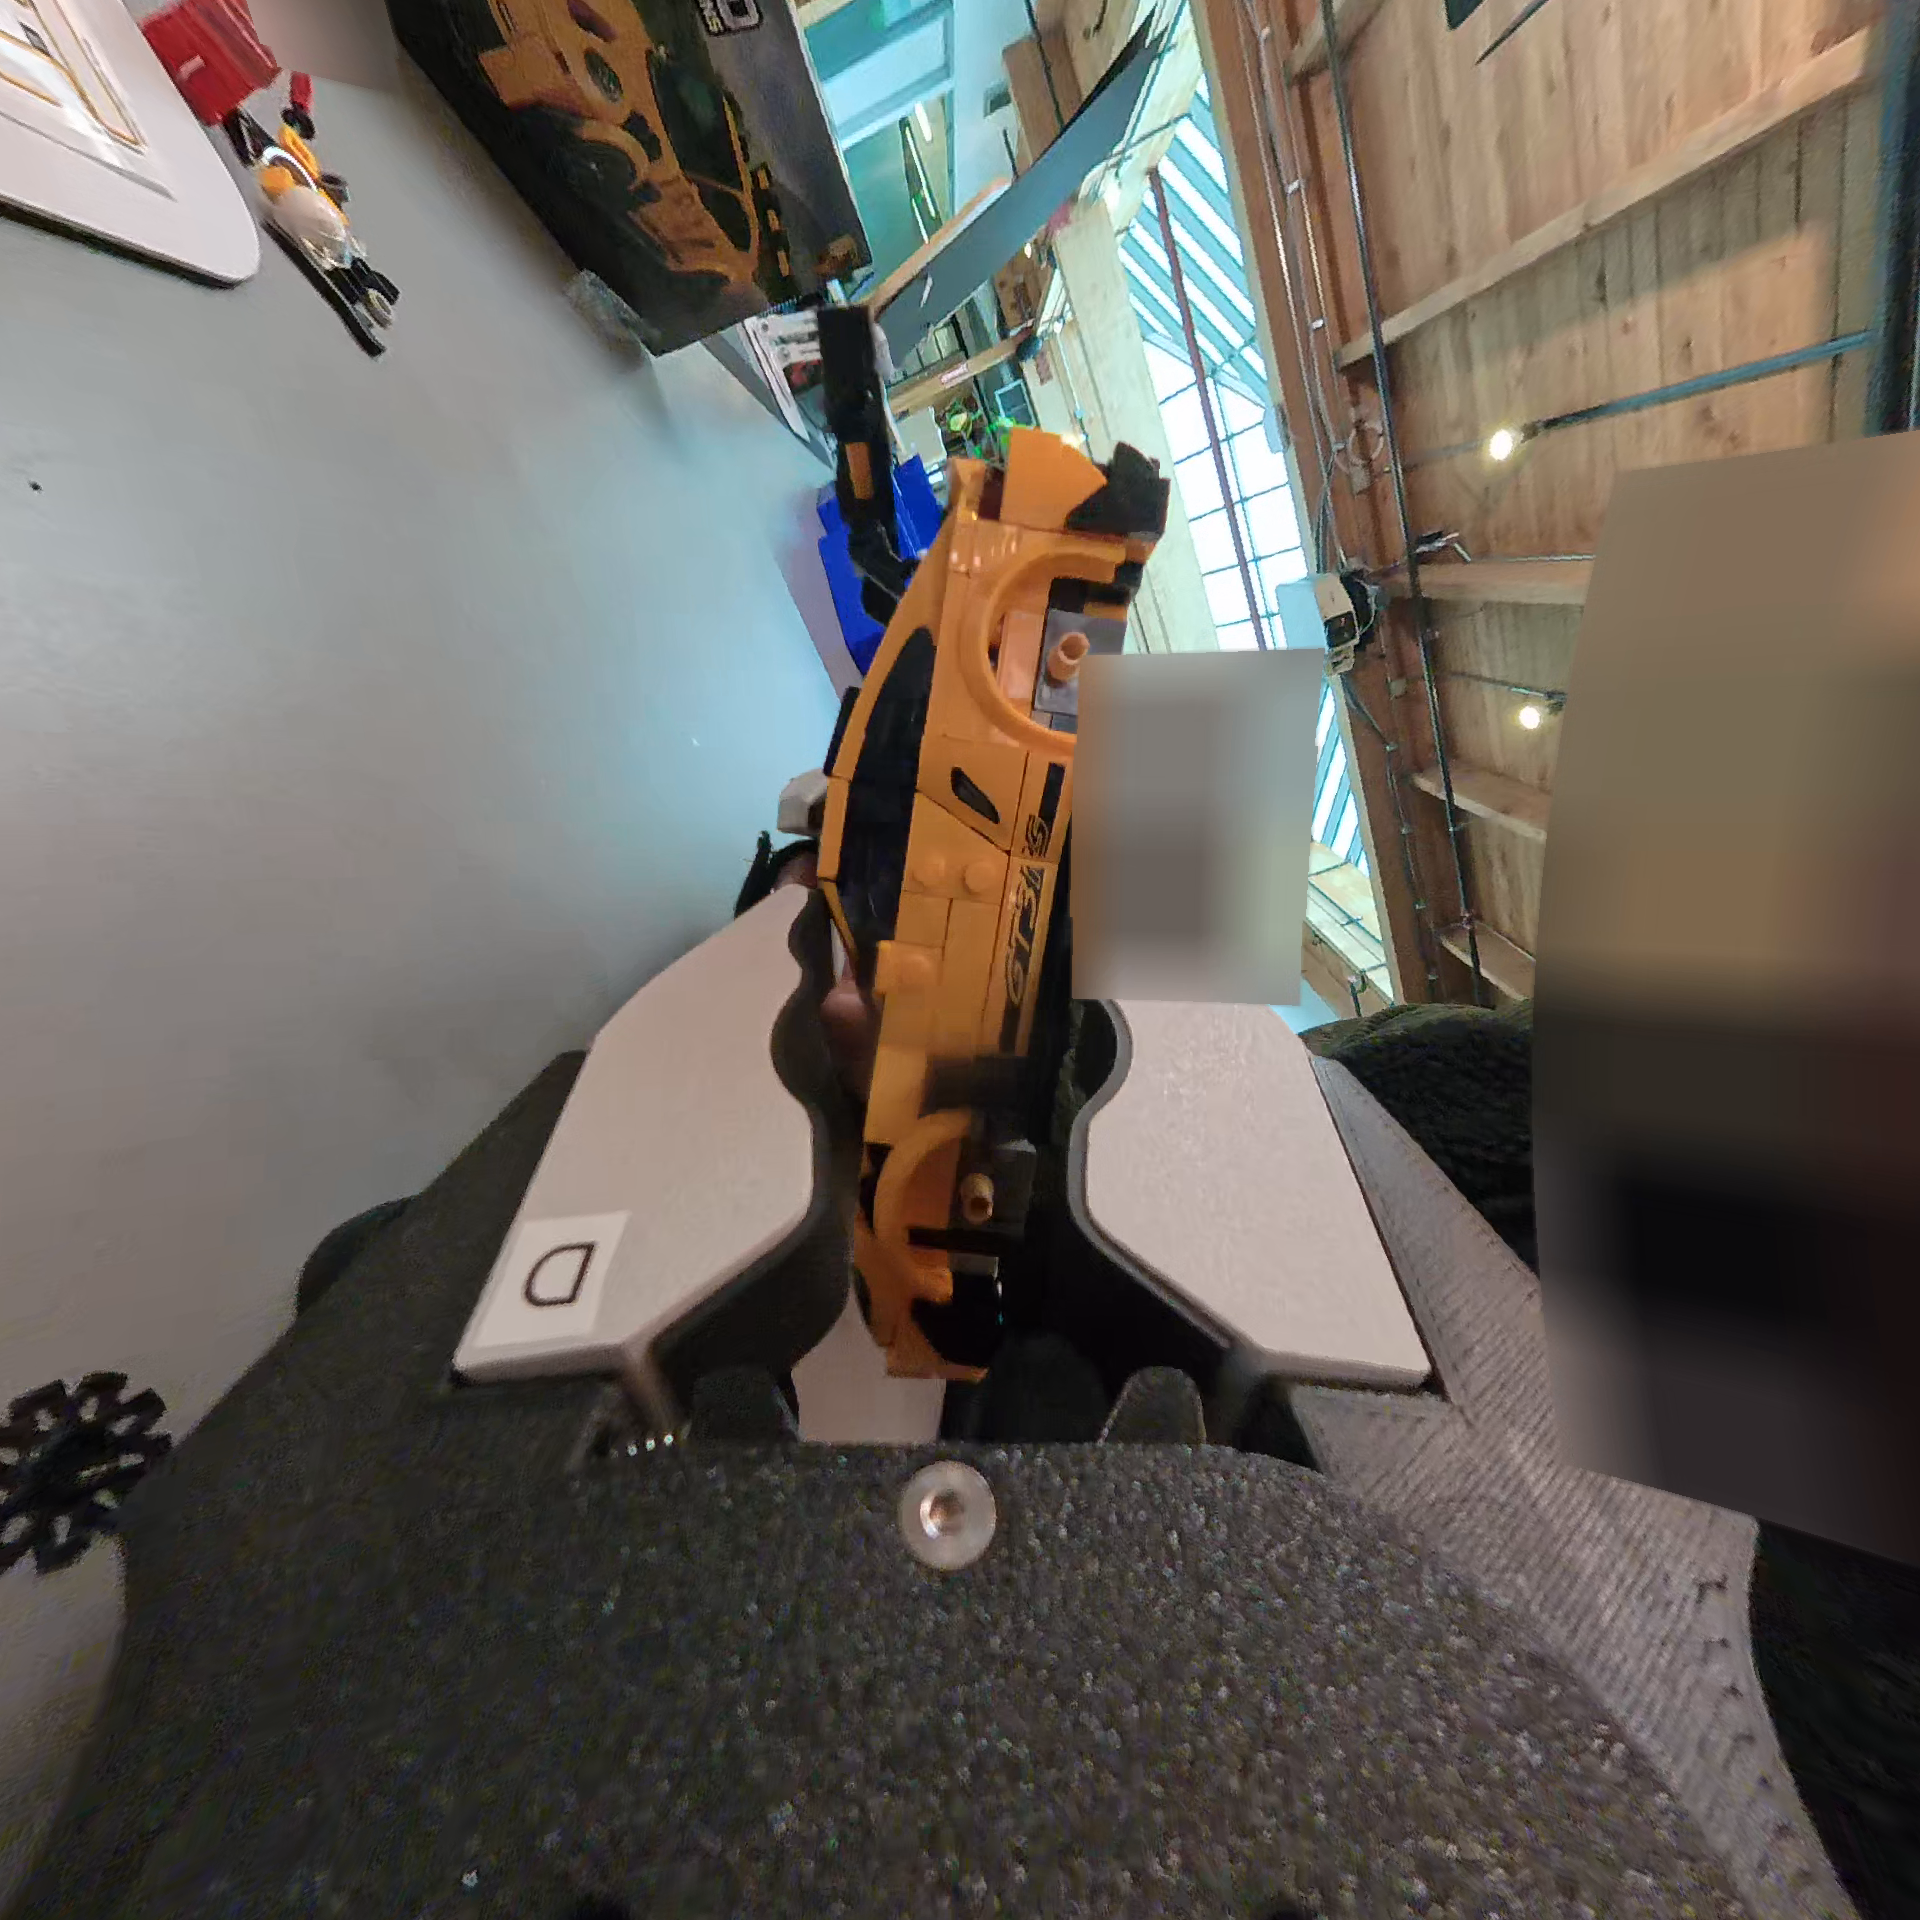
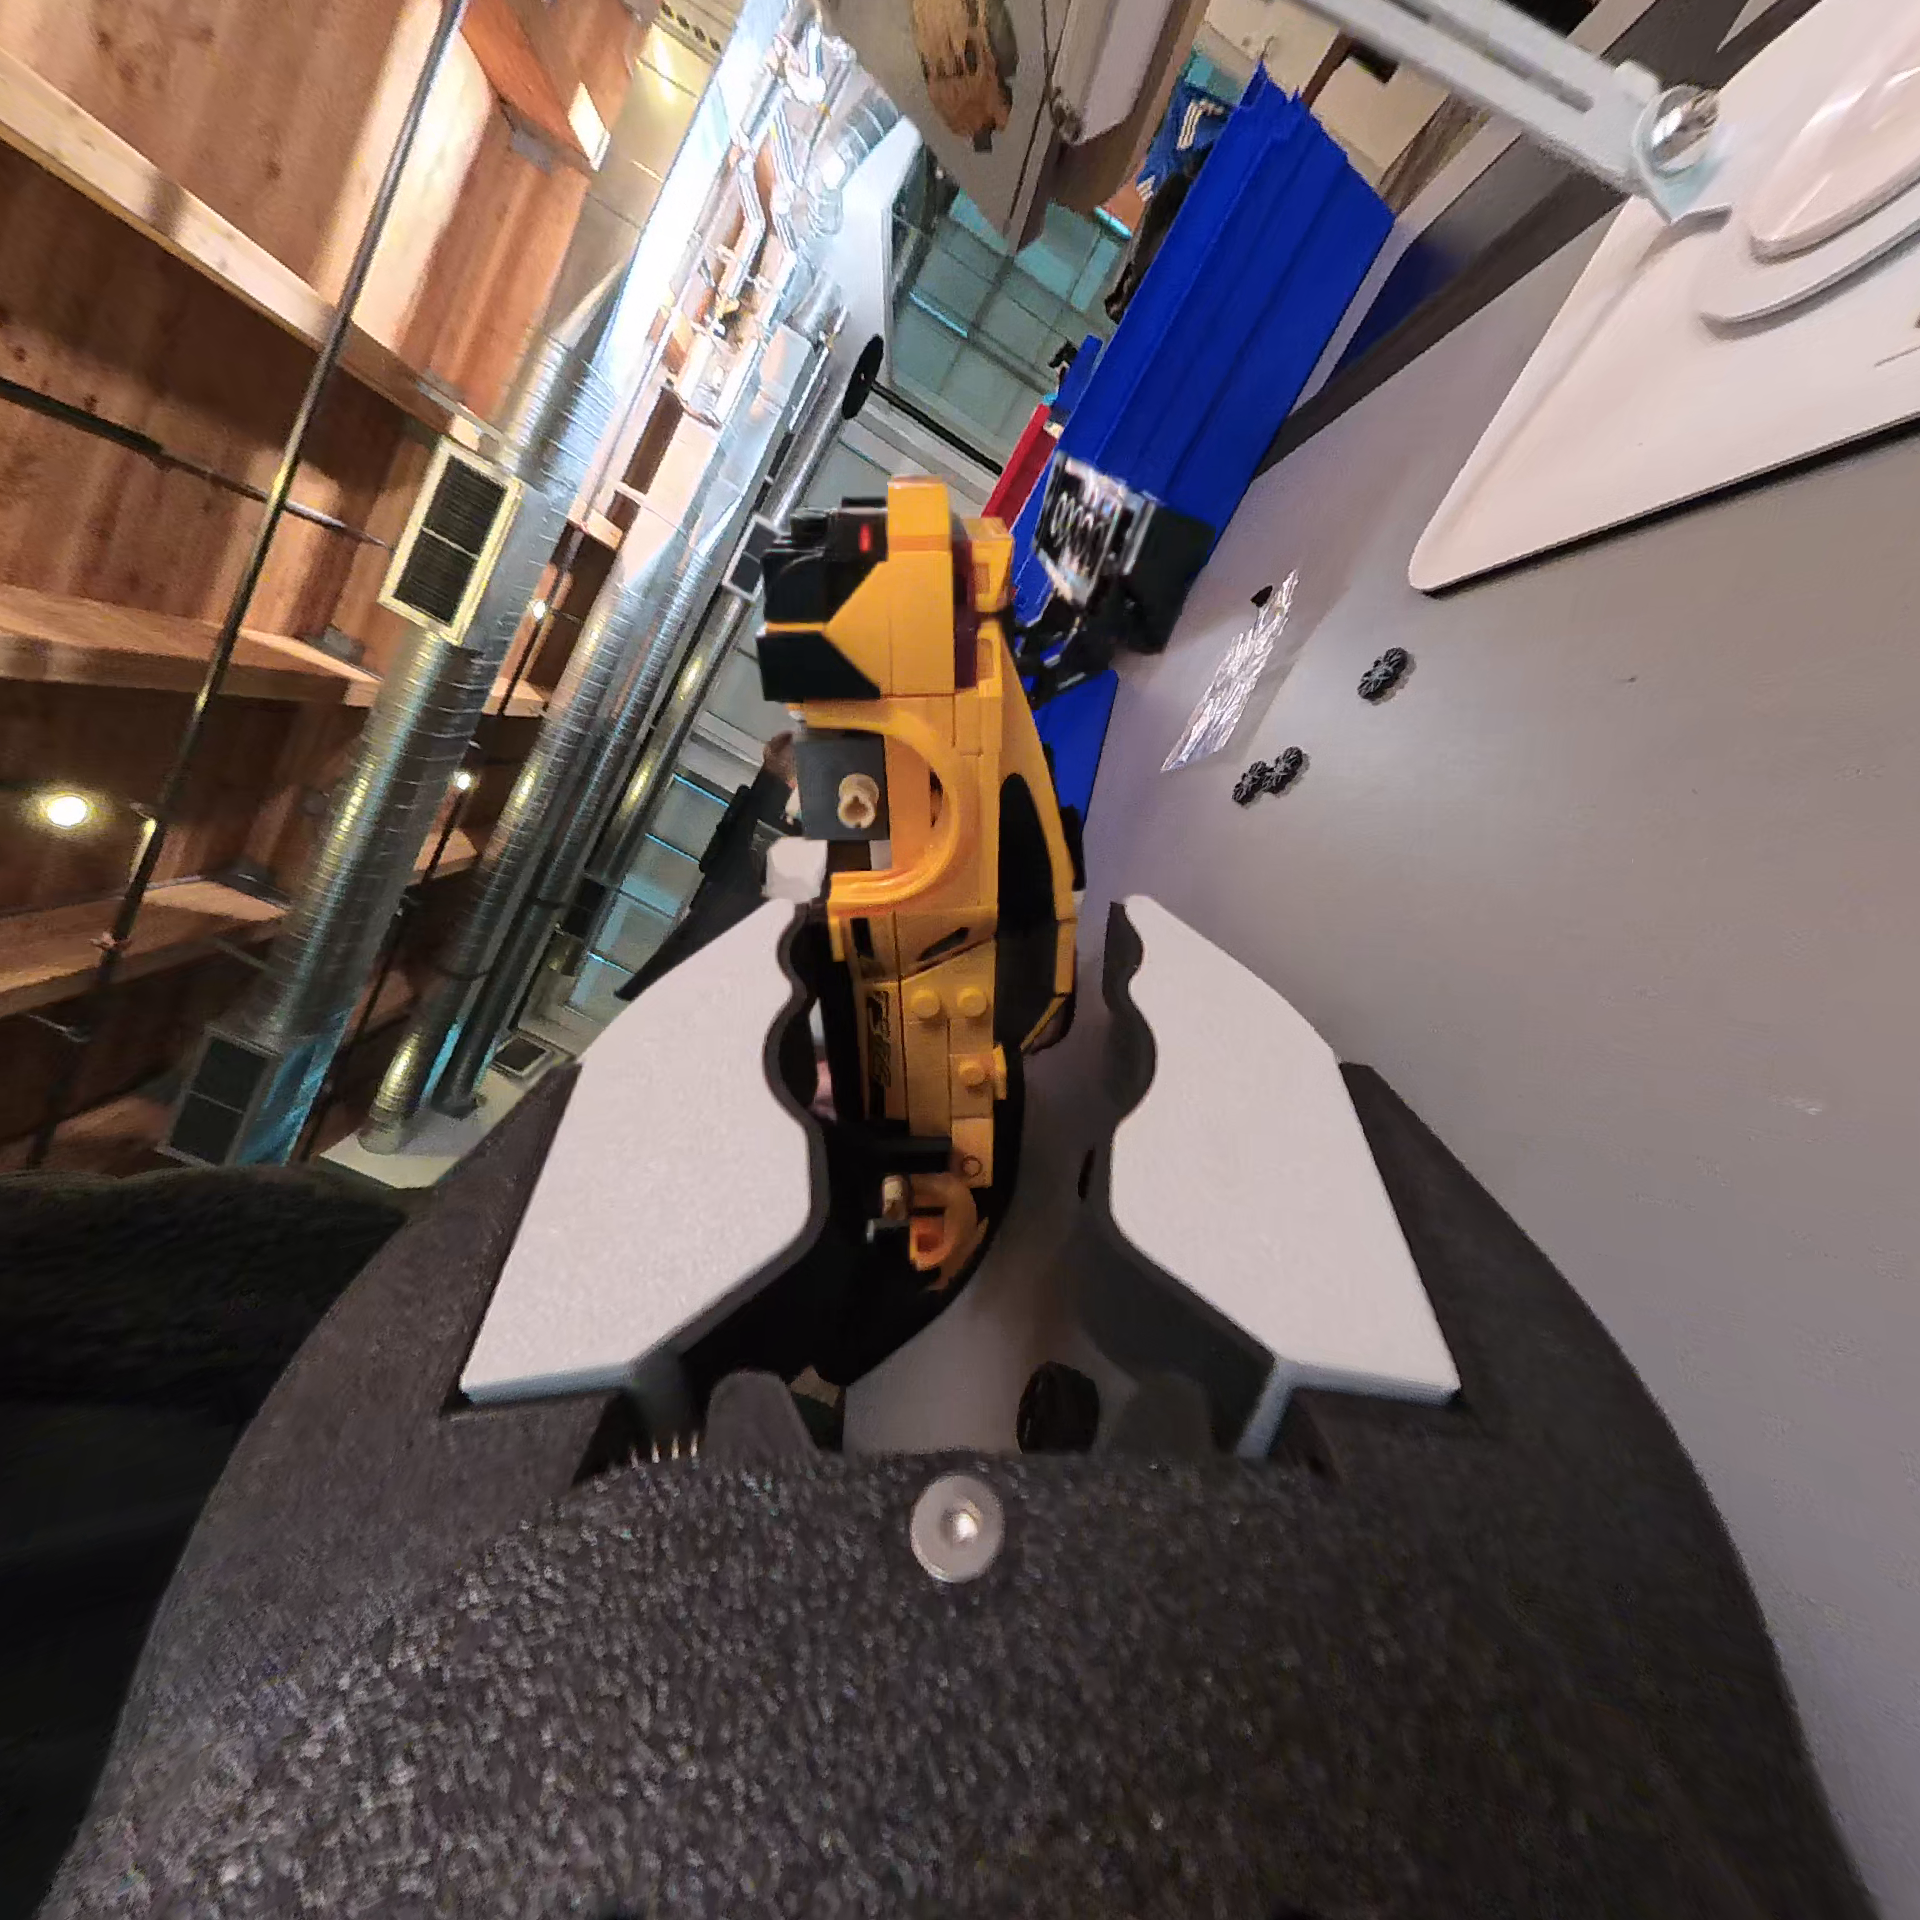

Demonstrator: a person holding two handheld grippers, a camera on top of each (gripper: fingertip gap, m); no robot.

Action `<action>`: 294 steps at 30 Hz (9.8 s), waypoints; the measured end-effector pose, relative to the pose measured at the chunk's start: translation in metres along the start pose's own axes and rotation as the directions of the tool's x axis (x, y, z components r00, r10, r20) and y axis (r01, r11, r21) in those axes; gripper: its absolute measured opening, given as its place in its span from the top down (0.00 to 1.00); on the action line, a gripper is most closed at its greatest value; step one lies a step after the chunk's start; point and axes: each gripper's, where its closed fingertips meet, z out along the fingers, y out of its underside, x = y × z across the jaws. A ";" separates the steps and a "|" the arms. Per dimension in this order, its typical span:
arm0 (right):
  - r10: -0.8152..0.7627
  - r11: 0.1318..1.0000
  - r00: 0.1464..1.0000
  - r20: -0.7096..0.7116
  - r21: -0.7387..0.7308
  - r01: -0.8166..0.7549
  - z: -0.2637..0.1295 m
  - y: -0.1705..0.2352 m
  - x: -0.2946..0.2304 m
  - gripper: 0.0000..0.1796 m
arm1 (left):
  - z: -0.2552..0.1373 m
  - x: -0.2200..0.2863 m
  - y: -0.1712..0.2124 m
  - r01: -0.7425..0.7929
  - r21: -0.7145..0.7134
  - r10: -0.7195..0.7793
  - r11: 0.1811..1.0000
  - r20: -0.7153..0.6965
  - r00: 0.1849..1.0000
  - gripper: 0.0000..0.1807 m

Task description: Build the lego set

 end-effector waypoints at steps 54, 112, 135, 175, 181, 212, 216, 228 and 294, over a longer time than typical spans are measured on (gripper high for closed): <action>-0.409 0.873 0.912 0.006 -0.287 0.394 -0.016 -0.001 -0.022 0.93 | -0.010 0.001 0.000 0.017 0.180 -0.024 0.984 0.036 0.999 0.73; -0.446 0.843 0.895 -0.021 -0.345 0.413 -0.002 0.030 -0.020 1.00 | -0.016 -0.013 -0.015 0.075 0.368 -0.094 0.927 0.036 0.995 0.73; -0.457 0.847 0.889 -0.029 -0.319 0.425 -0.002 0.029 -0.021 0.96 | -0.022 -0.018 -0.018 0.096 0.405 -0.118 0.909 0.029 0.993 0.73; -0.531 0.833 0.847 -0.026 -0.200 0.516 0.032 0.030 -0.082 0.67 | -0.030 0.062 -0.027 0.276 0.364 0.007 0.890 -0.616 0.788 0.73; -0.533 0.828 0.845 0.038 -0.183 0.530 0.029 0.032 -0.089 0.70 | -0.028 0.068 -0.025 0.232 0.362 0.042 0.903 -0.610 0.791 0.74; -0.486 0.823 0.814 0.318 -0.146 0.548 0.011 0.060 -0.116 0.87 | -0.027 0.114 0.008 -0.321 0.291 0.430 0.901 -0.511 0.744 0.73; -0.474 0.830 0.817 0.328 -0.143 0.539 0.011 0.062 -0.116 0.87 | -0.030 0.117 0.009 -0.323 0.287 0.430 0.902 -0.512 0.744 0.73; -0.466 0.844 0.828 0.312 -0.125 0.522 0.012 0.057 -0.115 0.87 | -0.033 0.114 0.005 -0.276 0.301 0.401 0.913 -0.526 0.750 0.73; -0.294 0.945 0.955 -0.037 -0.161 0.284 0.018 0.020 -0.032 0.75 | -0.020 0.031 -0.027 0.012 0.457 0.052 0.889 -0.125 0.991 0.73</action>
